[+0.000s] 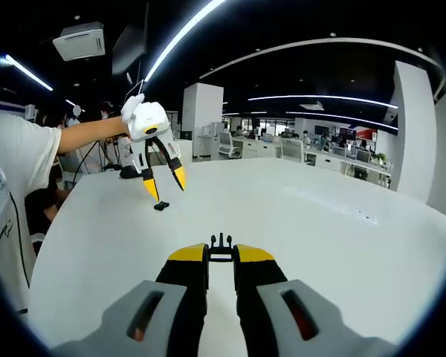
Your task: Snap the two parts of the plastic buckle together until the buckle closes and remains connected.
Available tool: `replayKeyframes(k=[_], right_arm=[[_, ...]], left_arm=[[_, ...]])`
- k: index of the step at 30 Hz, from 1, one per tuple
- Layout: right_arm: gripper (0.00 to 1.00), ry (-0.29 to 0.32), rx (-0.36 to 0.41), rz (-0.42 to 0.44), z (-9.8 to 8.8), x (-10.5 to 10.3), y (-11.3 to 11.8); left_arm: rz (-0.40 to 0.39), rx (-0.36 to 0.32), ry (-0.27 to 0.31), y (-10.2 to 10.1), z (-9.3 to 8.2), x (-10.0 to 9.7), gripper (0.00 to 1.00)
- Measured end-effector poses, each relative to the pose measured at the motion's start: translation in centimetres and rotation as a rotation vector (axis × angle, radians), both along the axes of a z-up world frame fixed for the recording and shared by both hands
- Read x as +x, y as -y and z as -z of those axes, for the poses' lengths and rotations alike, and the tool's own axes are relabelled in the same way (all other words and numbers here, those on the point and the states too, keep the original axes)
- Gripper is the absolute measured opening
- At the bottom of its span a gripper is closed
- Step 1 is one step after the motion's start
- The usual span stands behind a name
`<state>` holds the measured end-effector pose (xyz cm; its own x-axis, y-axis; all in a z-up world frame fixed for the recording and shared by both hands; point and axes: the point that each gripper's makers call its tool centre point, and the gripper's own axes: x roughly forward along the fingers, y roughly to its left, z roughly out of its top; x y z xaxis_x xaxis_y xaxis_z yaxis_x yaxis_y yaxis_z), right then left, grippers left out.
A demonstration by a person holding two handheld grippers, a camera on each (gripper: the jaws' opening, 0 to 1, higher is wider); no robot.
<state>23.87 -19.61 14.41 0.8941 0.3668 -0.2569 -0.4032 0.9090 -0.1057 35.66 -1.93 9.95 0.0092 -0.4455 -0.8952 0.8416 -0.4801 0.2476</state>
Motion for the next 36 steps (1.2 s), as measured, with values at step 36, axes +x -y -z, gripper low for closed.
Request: replayKeyframes(k=[36], right_arm=[[0.12, 0.005, -0.003, -0.004, -0.2, 0.0, -0.2]], left_arm=[[0.199, 0.143, -0.072, -0.4, 1.5, -3.0, 0.11]])
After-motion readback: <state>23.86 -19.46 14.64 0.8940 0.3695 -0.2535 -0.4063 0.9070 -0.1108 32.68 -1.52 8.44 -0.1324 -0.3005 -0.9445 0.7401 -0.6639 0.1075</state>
